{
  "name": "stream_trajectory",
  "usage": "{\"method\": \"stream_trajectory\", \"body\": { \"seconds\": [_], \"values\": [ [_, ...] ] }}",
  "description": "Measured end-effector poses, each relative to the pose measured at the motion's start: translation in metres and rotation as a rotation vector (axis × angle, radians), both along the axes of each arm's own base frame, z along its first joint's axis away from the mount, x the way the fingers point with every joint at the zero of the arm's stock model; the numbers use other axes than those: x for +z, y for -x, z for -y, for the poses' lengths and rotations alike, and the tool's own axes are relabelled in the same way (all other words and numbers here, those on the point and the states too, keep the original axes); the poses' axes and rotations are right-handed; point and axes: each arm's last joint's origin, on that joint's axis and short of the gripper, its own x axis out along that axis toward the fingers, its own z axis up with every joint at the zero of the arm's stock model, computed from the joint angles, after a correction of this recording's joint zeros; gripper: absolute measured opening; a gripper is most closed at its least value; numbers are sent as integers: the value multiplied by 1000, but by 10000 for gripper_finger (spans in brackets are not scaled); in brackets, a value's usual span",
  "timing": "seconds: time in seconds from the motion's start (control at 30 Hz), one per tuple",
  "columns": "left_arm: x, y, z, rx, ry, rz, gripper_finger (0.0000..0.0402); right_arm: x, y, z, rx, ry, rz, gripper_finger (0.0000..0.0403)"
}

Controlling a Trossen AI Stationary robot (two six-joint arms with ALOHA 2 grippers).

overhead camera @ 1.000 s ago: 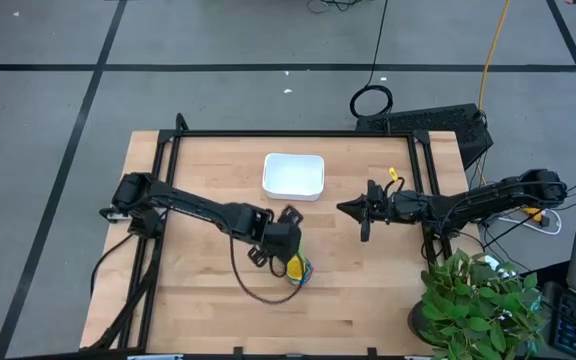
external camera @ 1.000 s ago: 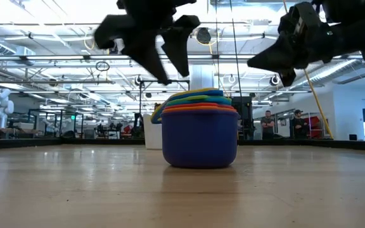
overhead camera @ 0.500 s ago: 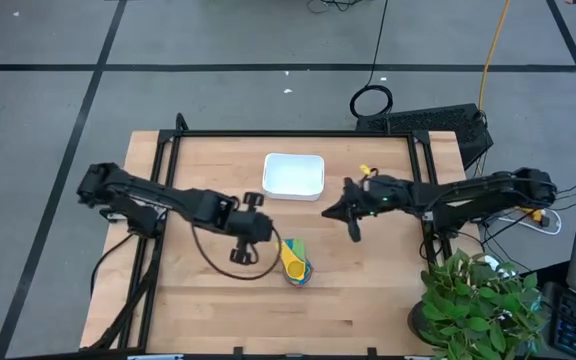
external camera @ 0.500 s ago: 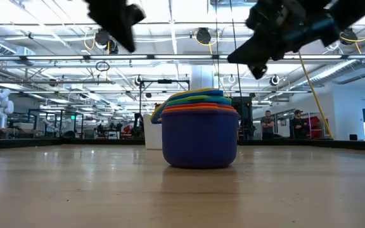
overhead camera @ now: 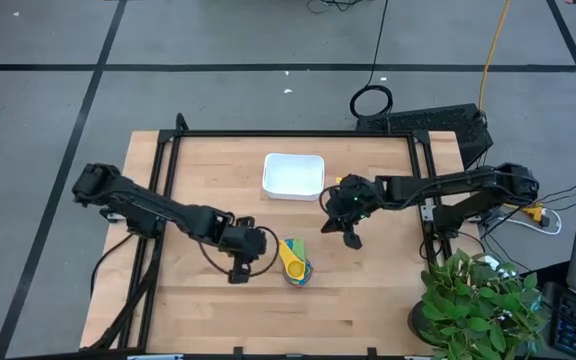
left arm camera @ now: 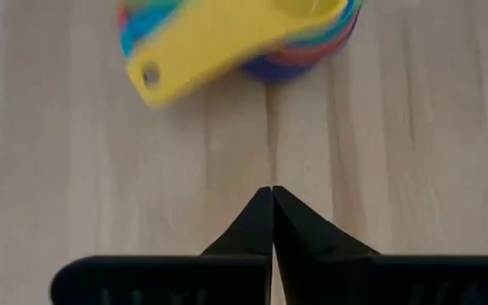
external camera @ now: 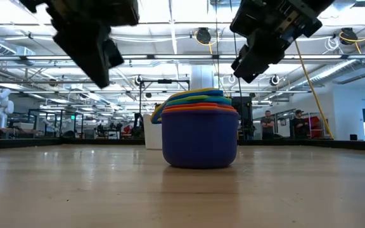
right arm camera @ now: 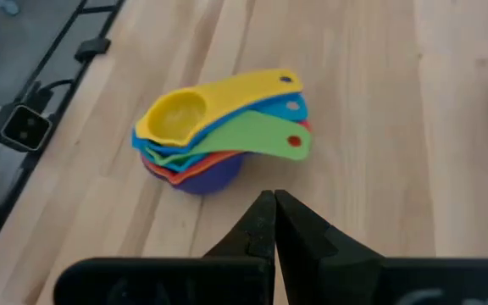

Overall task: Nest measuring cups in basket
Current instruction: Stack the yellow measuring cup on top of the blue measuring cup

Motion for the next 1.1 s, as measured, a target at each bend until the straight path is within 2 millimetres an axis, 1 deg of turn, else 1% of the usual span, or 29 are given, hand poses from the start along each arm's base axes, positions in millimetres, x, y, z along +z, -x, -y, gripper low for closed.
{"method": "stream_trajectory", "body": {
  "seconds": [0.03, 0.1, 0.17, 0.23, 0.3, 0.37, 0.43, 0.53, 0.67, 0.87, 1.03, 1.1],
  "values": [
    [-6, -3, 0, -8, 11, -22, 2, 0, 0, -2, 8, 2, 3, 0],
    [-12, -14, -1, -27, 51, 1, 3, 1, 0, -5, 21, -5, 2, 0],
    [-23, -18, -2, -36, 76, -39, 5, 1, -1, -10, 49, -25, 14, 0],
    [-32, -26, -4, -48, 94, -36, 5, 1, -2, -14, 72, -43, 9, 0],
    [-41, -27, -6, -57, 98, -76, 6, -1, -2, -18, 88, -48, -2, 0],
    [-45, -32, -6, -62, 107, -67, 6, -3, -1, -21, 99, -48, -23, 0],
    [-50, -31, -8, -58, 101, -96, 7, -6, -1, -24, 111, -48, -38, 0],
    [-52, -34, -8, -57, 106, -79, 7, -10, 2, -26, 127, -33, -83, 0],
    [-51, -35, -8, -59, 110, -67, 7, -8, 0, -26, 110, 13, -44, 0],
    [-49, -39, -7, -62, 120, -17, 7, -5, -3, -28, 120, 15, -5, 0],
    [-47, -43, -7, -69, 116, 26, 7, -12, 3, -32, 100, -20, -109, 0],
    [-47, -43, -8, -77, 102, 26, 7, -12, -1, -36, 107, -24, -112, 0]
  ]
}}
